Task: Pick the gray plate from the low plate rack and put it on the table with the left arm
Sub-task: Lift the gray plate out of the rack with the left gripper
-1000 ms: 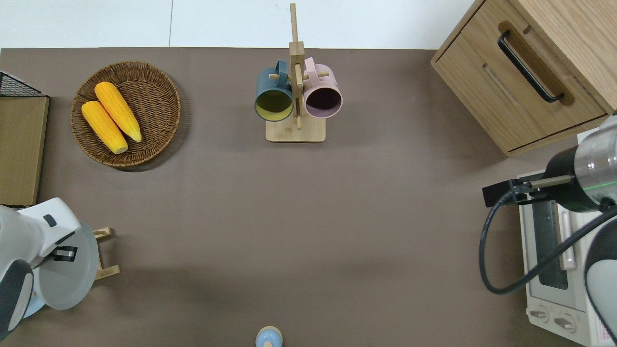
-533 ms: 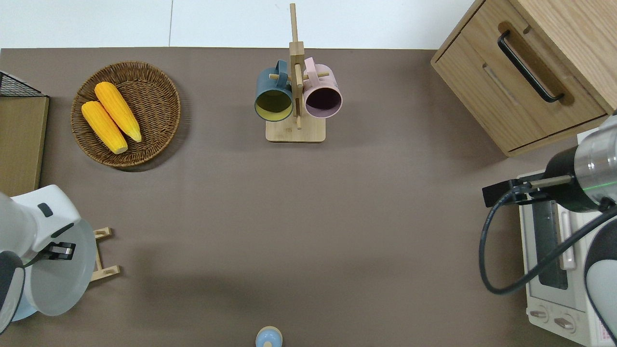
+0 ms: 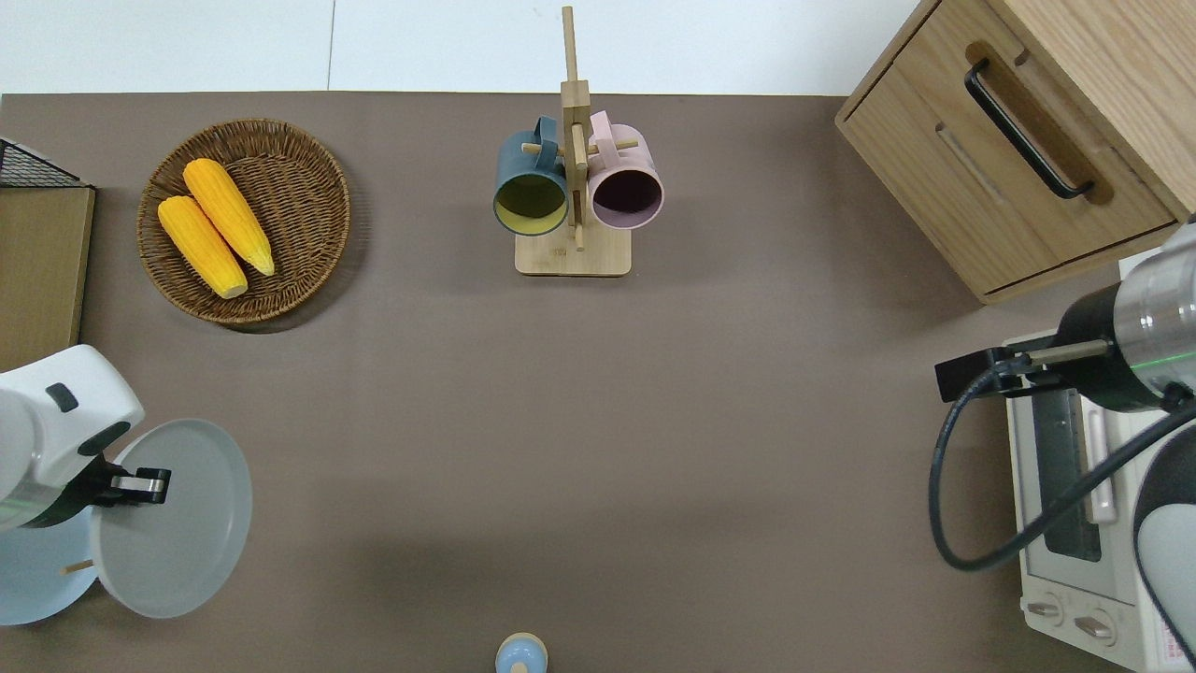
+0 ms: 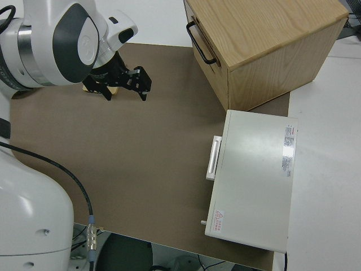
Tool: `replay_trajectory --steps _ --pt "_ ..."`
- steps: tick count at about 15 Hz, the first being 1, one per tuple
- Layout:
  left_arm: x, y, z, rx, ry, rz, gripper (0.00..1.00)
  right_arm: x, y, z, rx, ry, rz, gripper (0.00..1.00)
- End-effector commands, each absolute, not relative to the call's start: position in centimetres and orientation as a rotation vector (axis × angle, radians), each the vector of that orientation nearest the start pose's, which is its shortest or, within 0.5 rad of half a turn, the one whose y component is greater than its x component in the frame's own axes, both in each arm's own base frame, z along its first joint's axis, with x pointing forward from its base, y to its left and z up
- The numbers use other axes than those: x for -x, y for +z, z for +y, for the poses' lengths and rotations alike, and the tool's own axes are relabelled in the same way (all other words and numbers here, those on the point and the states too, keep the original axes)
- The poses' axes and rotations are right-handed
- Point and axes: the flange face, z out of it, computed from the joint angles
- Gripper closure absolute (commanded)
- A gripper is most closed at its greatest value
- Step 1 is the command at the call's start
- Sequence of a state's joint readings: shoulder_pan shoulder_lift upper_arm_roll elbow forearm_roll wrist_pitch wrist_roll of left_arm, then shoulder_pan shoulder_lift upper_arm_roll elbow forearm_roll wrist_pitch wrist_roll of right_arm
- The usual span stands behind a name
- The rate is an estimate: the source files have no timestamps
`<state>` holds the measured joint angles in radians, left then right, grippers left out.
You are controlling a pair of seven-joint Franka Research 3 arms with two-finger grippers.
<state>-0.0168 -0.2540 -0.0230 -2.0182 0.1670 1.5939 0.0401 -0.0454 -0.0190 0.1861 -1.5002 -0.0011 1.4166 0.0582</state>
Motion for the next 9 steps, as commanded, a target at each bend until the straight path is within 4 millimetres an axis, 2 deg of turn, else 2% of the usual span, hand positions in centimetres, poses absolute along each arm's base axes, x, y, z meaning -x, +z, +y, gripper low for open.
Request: replay_trajectory --steps 1,4,9 --pt "-46.0 55.5 -0.8 3.063 0.268 0.086 1.00 -52.5 65.7 7.5 3.139 0.109 -0.127 0.011" --pt "-46.1 55.2 -1.5 3.174 0.286 0.053 1.00 -52.5 65.7 7.5 3.139 0.109 -0.127 0.011" --pt "-46.5 53.3 -1.3 3.299 0.320 -0.008 1.00 -52.5 65.7 7.5 3.139 0.109 -0.127 0.013"
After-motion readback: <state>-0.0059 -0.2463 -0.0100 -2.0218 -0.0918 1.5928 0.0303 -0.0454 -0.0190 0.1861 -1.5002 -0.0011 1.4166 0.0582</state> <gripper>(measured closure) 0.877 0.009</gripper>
